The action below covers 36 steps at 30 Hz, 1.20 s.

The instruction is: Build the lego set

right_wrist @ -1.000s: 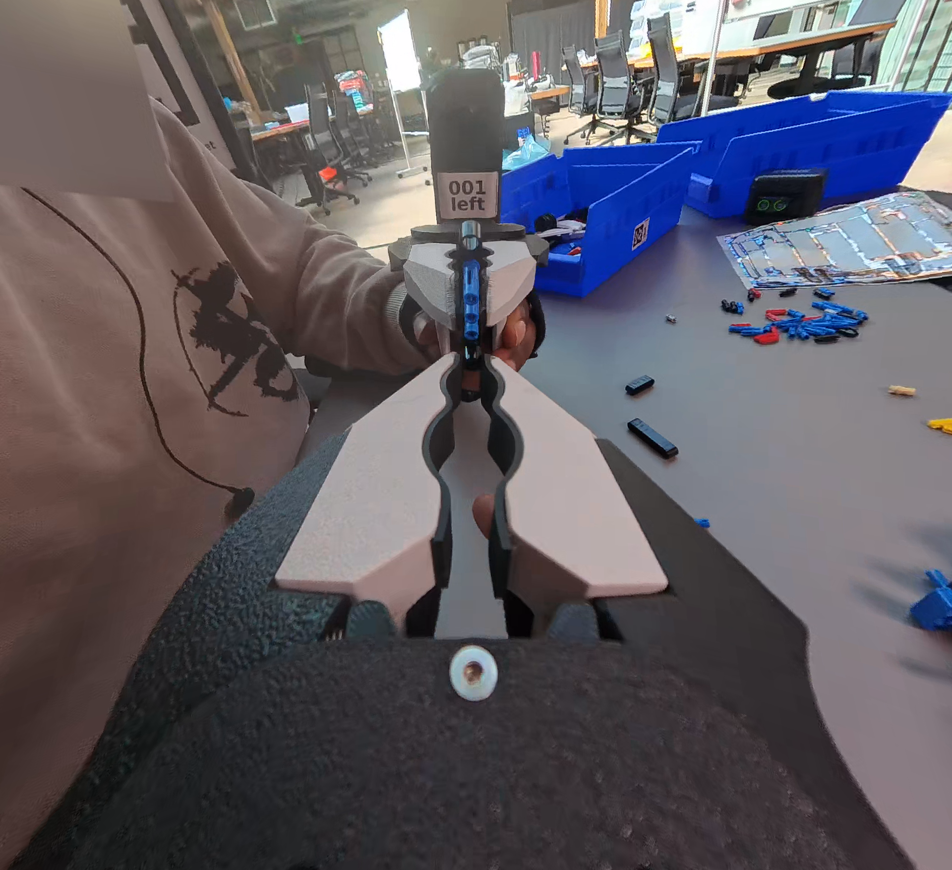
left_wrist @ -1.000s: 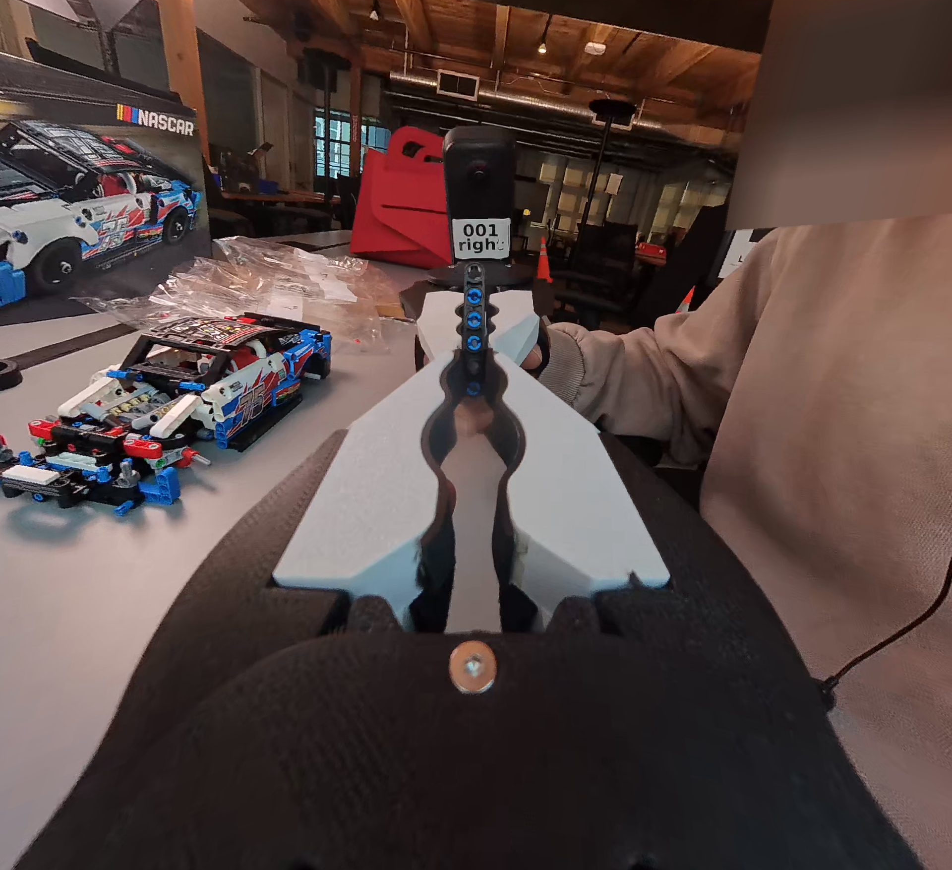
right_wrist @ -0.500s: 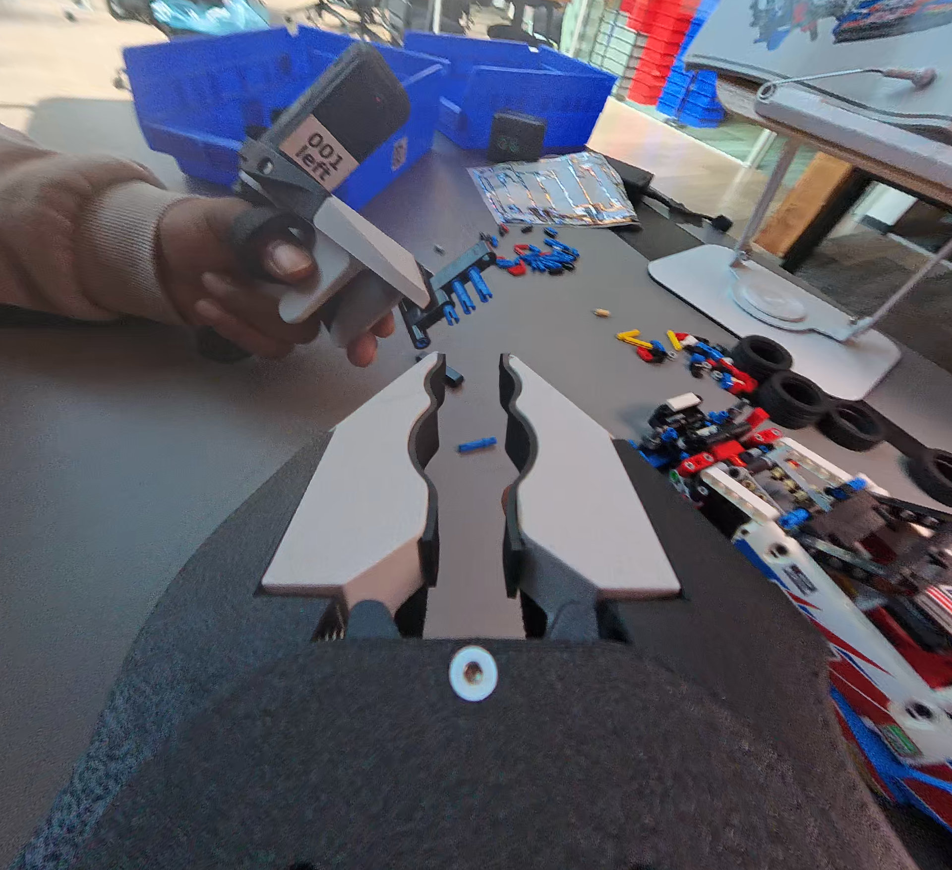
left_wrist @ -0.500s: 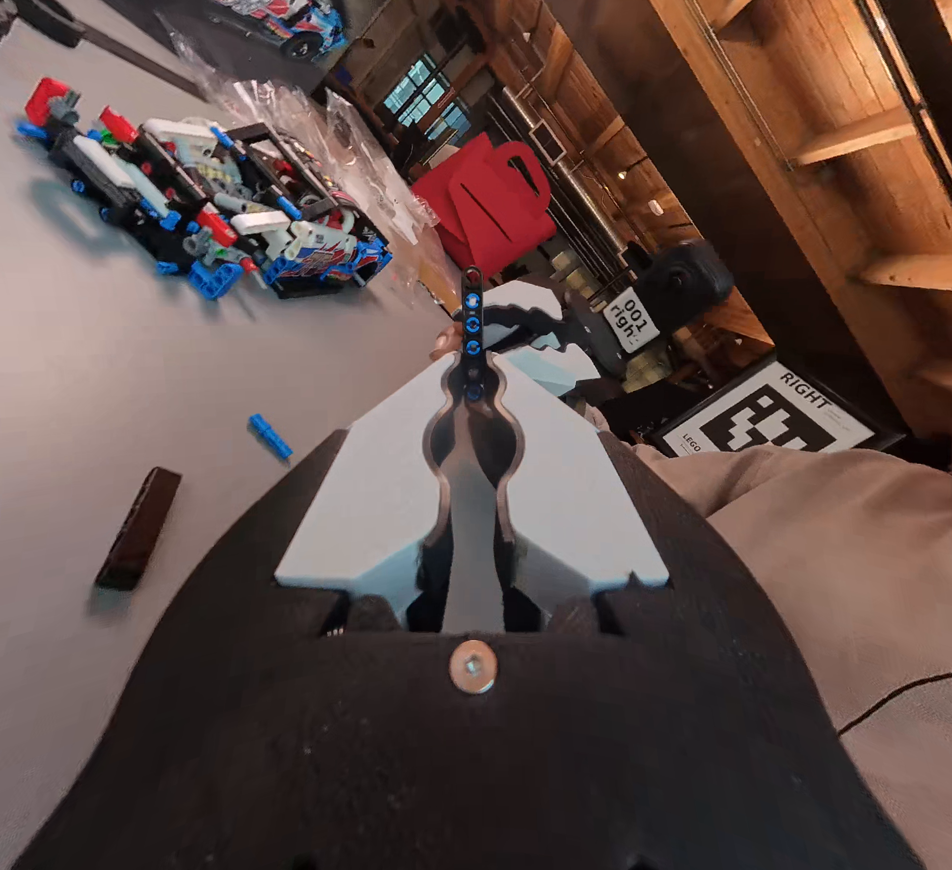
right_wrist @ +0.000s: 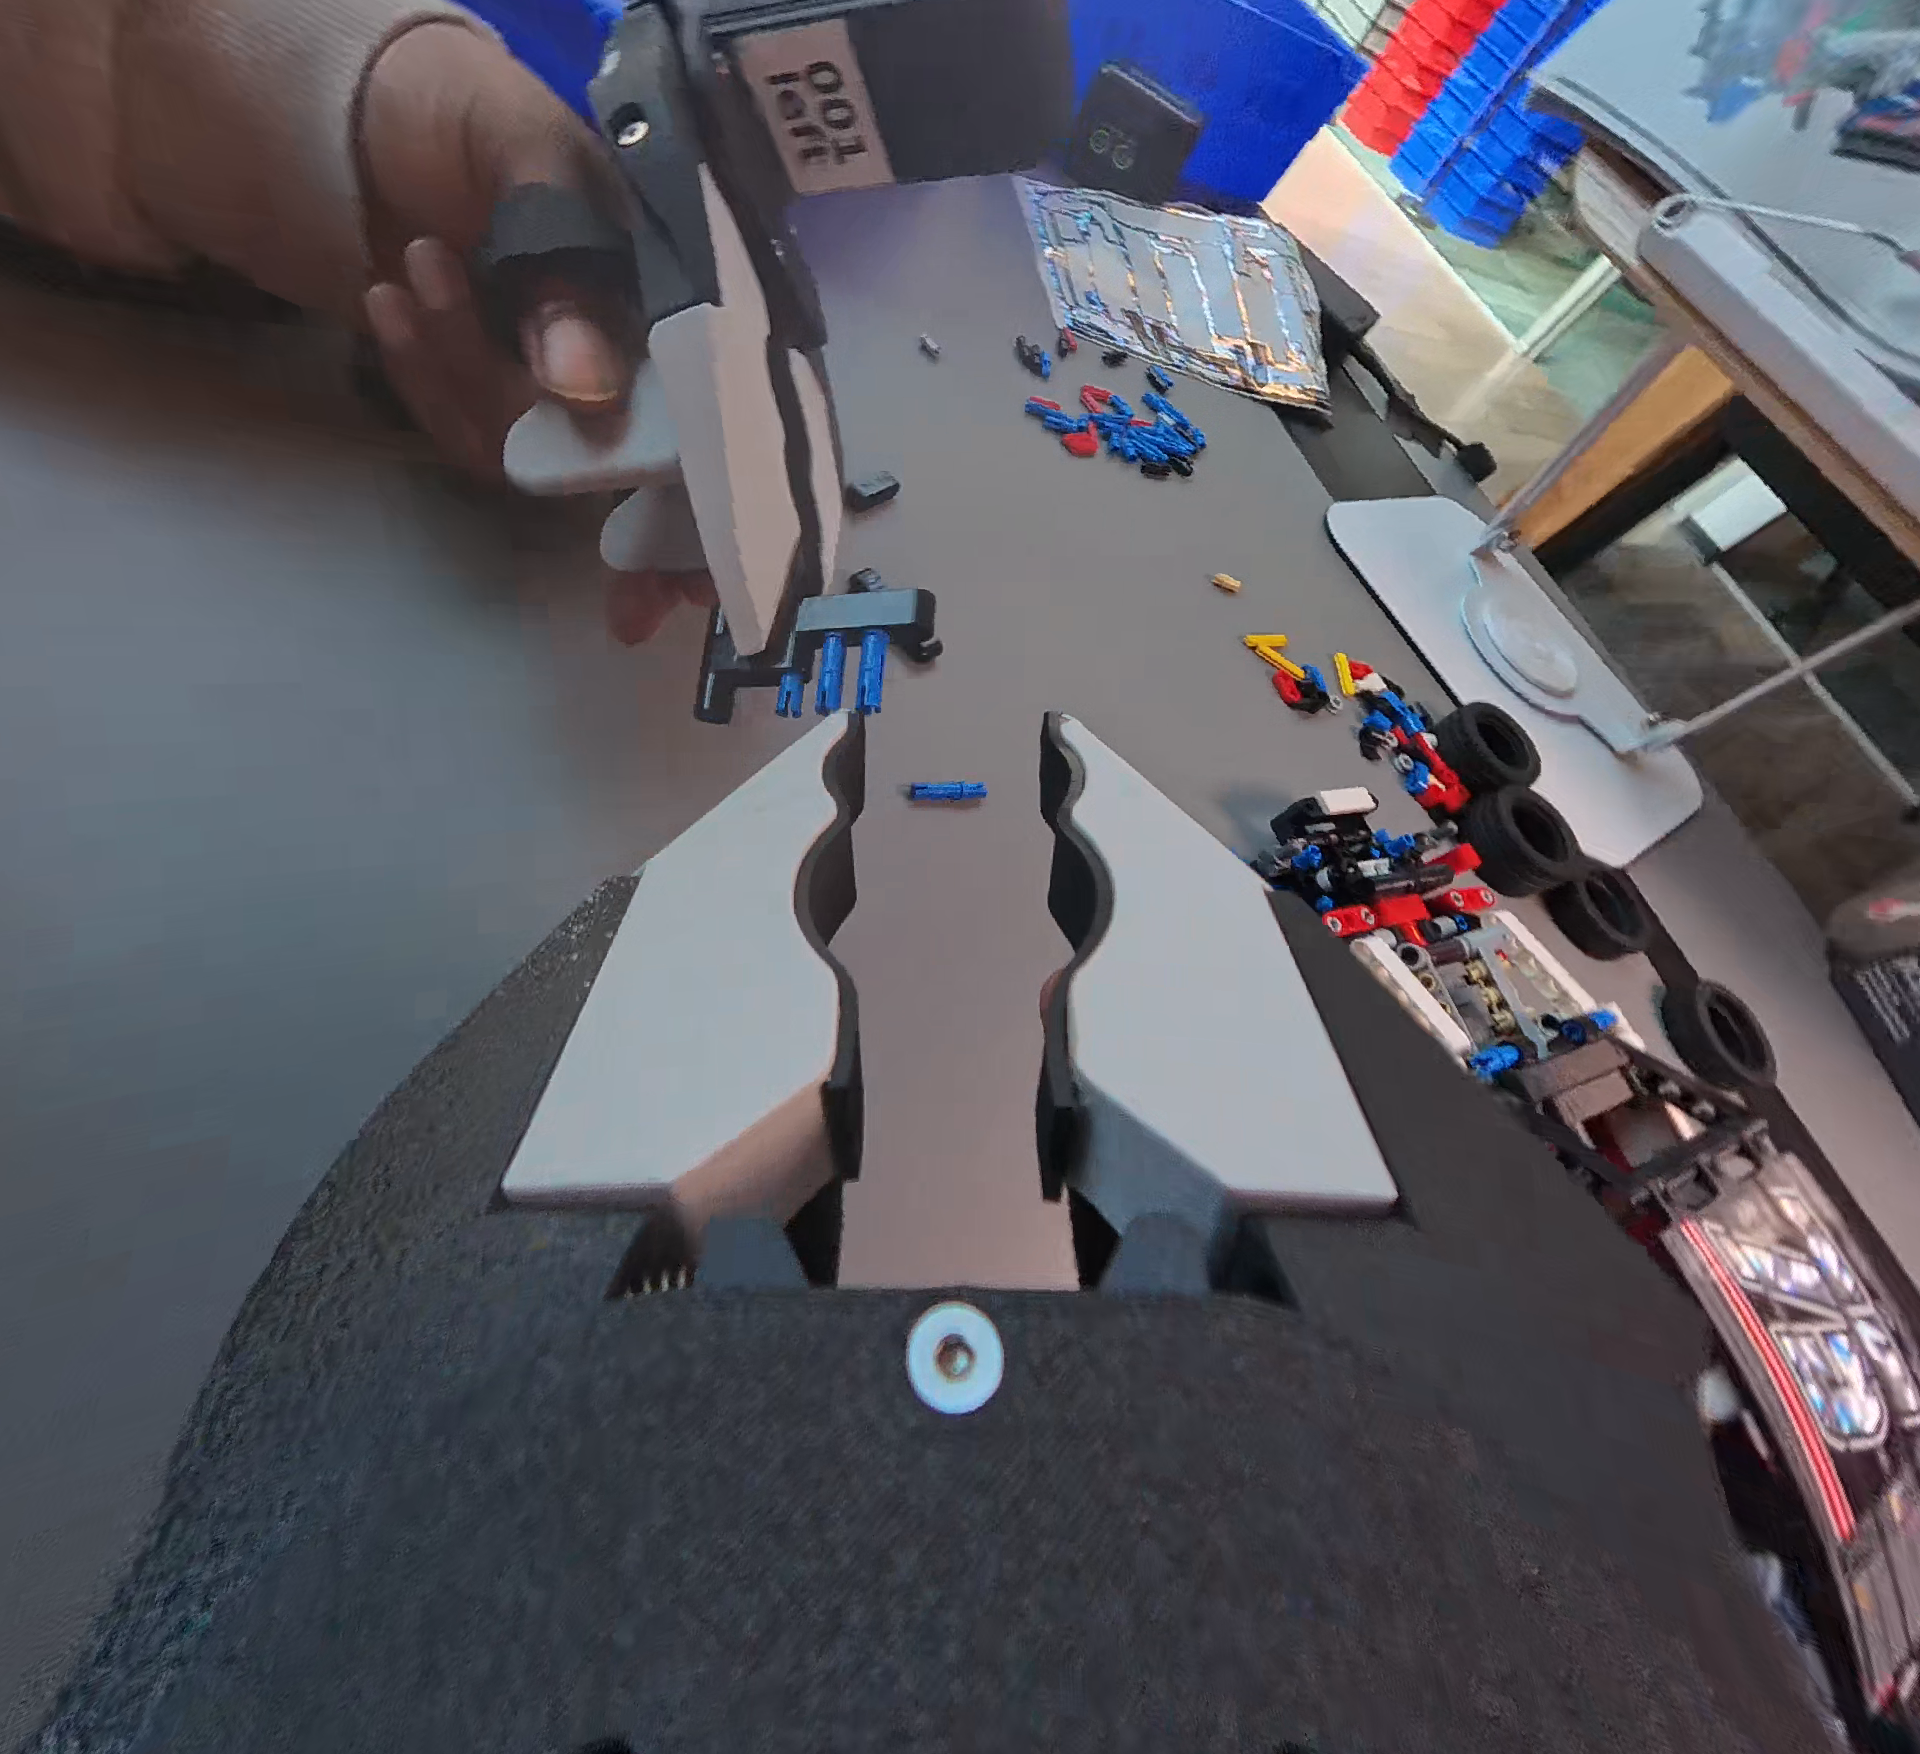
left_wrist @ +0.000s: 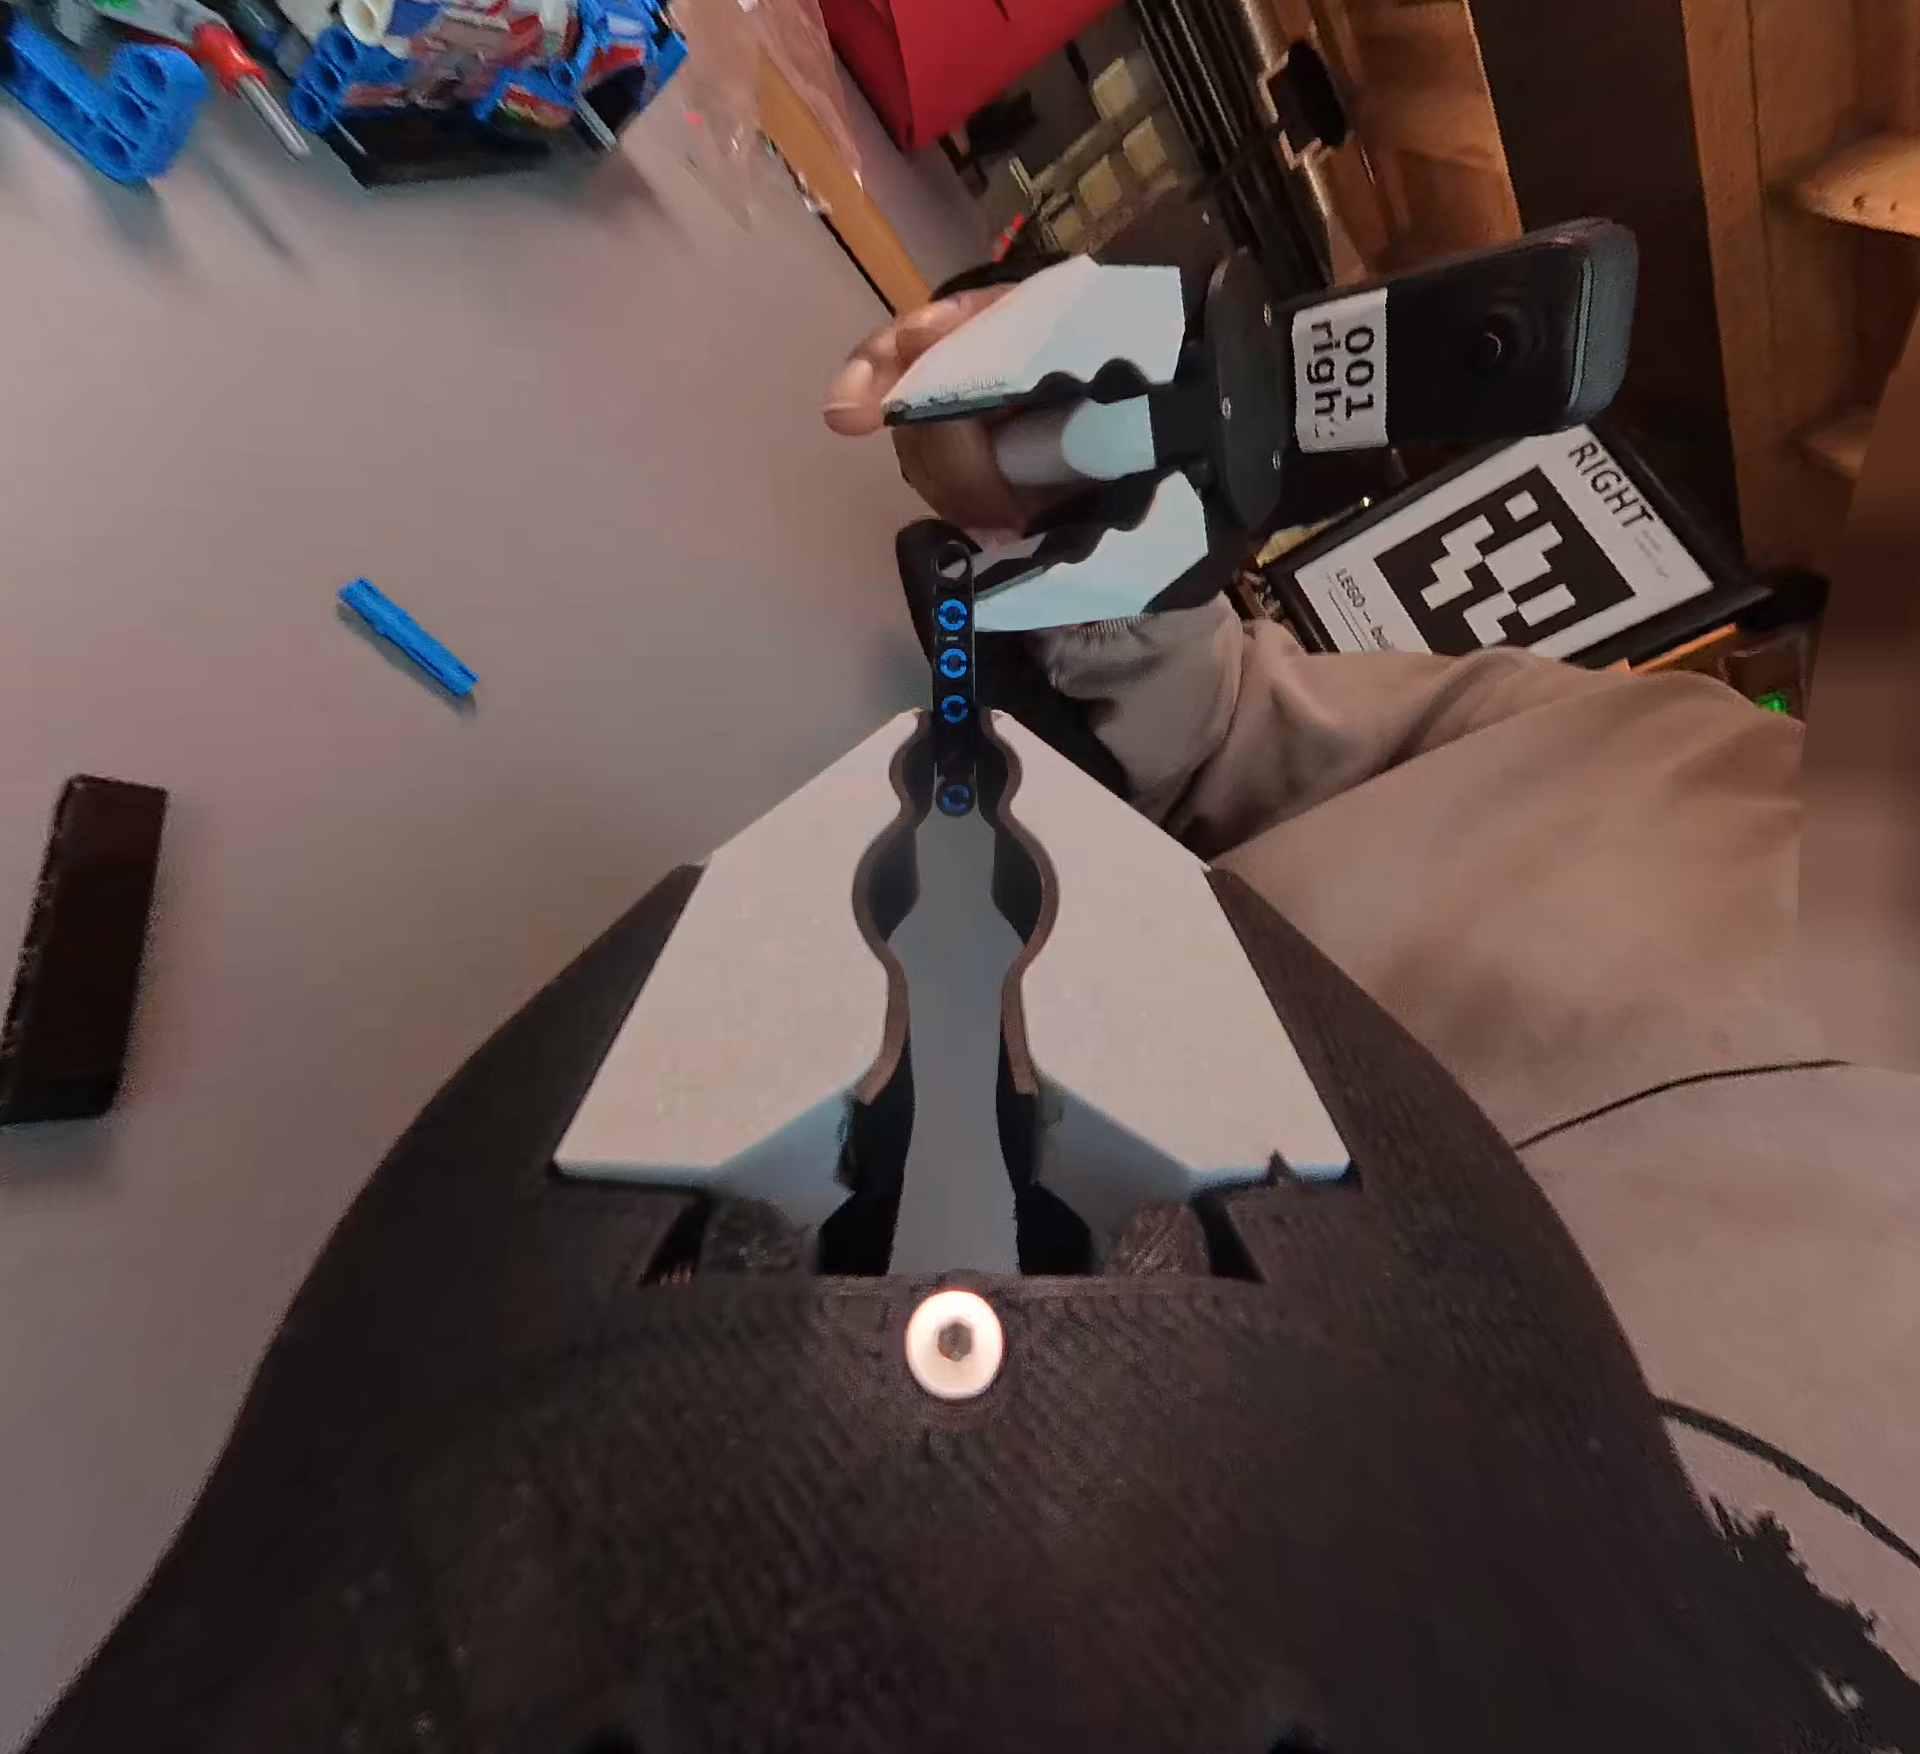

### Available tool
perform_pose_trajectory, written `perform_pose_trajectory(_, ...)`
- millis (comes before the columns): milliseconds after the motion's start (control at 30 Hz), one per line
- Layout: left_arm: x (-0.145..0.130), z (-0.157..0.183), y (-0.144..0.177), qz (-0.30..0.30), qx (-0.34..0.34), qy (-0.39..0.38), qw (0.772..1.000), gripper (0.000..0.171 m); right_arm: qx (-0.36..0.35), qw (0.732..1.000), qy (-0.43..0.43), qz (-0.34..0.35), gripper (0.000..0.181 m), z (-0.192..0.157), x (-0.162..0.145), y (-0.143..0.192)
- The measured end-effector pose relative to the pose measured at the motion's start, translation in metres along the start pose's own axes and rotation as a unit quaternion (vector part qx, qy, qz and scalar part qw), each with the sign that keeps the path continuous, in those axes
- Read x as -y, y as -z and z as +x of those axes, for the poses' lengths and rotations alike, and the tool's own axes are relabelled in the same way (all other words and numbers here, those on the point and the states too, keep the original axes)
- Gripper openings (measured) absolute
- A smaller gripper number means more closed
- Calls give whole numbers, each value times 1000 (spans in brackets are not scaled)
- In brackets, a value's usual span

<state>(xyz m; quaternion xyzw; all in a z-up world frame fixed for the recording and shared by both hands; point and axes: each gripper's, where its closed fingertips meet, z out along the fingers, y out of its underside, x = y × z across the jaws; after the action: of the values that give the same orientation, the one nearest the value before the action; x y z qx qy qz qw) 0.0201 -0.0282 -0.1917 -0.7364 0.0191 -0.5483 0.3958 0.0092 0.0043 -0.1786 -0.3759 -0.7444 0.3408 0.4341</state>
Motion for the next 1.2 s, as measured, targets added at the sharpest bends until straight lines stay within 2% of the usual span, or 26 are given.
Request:
perform_pose_trajectory(67,-17,4,-1,-57,-17,4,998,5,66,996,51,9,31,-20,-4,6)
perform_pose_trajectory(200,-44,8,-7,-136,-38,9,990,5,192,980,35,42,36,-56,0,23)
perform_pose_trajectory(333,-56,18,-12,-169,-57,-1,984,5,232,971,52,31,39,-79,-1,22)
perform_pose_trajectory(500,-67,25,-13,-196,-68,-10,978,5,258,964,45,33,38,-91,0,17)
perform_pose_trajectory(567,-71,26,-13,-204,-70,-12,977,5,269,961,56,36,29,-98,1,18)
perform_pose_trajectory(633,-72,22,-14,-202,-55,-14,978,9,268,961,51,41,13,-99,4,18)
perform_pose_trajectory(800,-33,16,-4,-99,-27,-29,994,9,238,969,-63,32,8,-70,6,13)
perform_pose_trajectory(900,-19,2,3,-62,23,-45,997,14,227,959,-168,16,8,-55,1,6)
perform_pose_trajectory(1000,-15,-19,8,-60,106,-101,987,16,229,923,-306,-30,8,-47,-16,-4)
perform_pose_trajectory(1100,-16,-35,12,-85,191,-173,962,22,214,921,-314,-88,8,-50,-38,-9)
perform_pose_trajectory(1200,-22,-40,9,-124,243,-268,924,32,197,923,-312,-107,8,-50,-40,-12)
